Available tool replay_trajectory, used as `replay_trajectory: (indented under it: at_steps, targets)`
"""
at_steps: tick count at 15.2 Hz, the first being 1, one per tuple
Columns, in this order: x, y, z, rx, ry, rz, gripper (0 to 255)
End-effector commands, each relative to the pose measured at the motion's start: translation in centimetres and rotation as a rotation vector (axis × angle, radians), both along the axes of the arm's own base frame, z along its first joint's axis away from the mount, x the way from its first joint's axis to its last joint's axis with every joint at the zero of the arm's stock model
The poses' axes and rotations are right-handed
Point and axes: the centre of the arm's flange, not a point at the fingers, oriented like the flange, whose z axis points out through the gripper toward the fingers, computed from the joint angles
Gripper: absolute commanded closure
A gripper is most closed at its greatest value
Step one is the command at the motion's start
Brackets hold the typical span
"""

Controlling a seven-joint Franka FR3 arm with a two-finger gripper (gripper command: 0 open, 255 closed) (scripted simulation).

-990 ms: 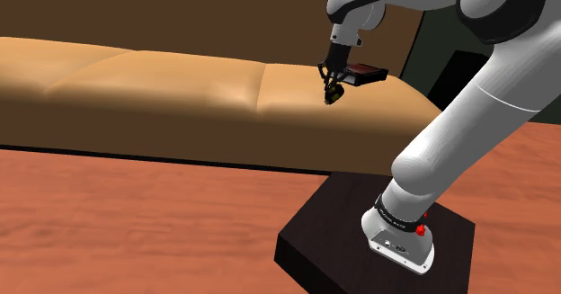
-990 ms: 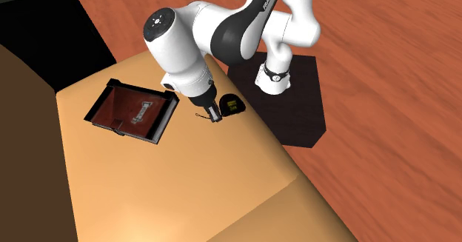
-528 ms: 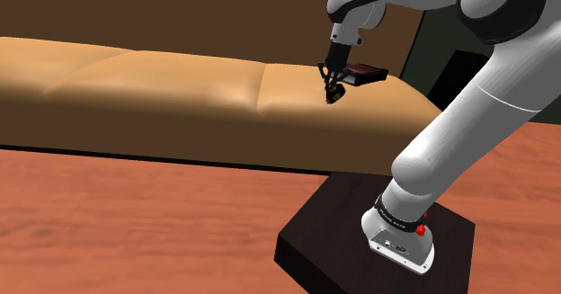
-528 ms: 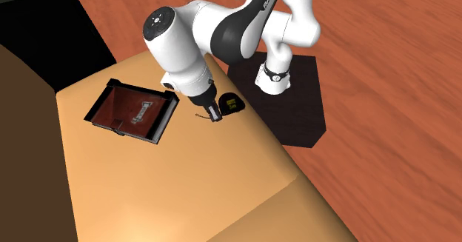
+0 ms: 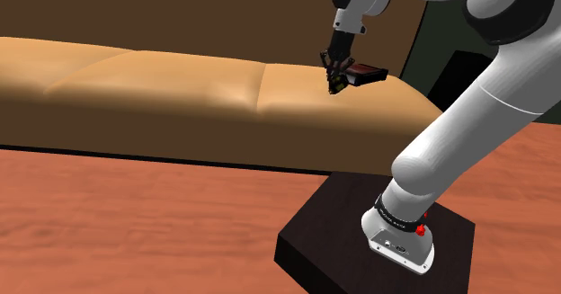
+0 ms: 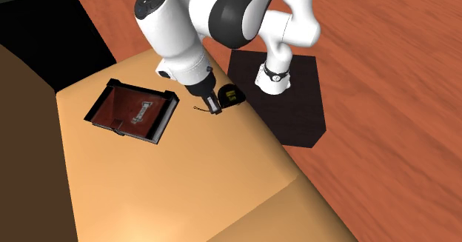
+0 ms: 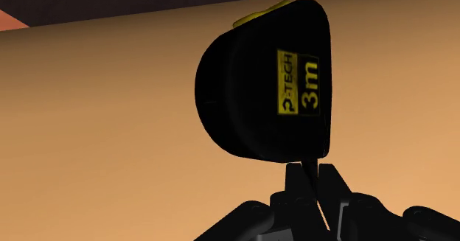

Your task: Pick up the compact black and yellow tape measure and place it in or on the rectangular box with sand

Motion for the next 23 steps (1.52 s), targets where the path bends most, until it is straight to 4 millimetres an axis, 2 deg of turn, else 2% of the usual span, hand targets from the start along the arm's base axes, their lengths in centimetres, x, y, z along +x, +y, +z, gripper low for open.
replay_trajectory:
  at_steps: [1, 14, 23]
  targets:
    - [0.0, 0.0, 1.0, 0.0, 0.0, 0.0, 255]
    - [0.0, 0.0, 7.8, 0.0, 0.0, 0.0, 255]
    - [0.1, -11.9, 7.4, 0.0, 0.0, 0.0, 255]
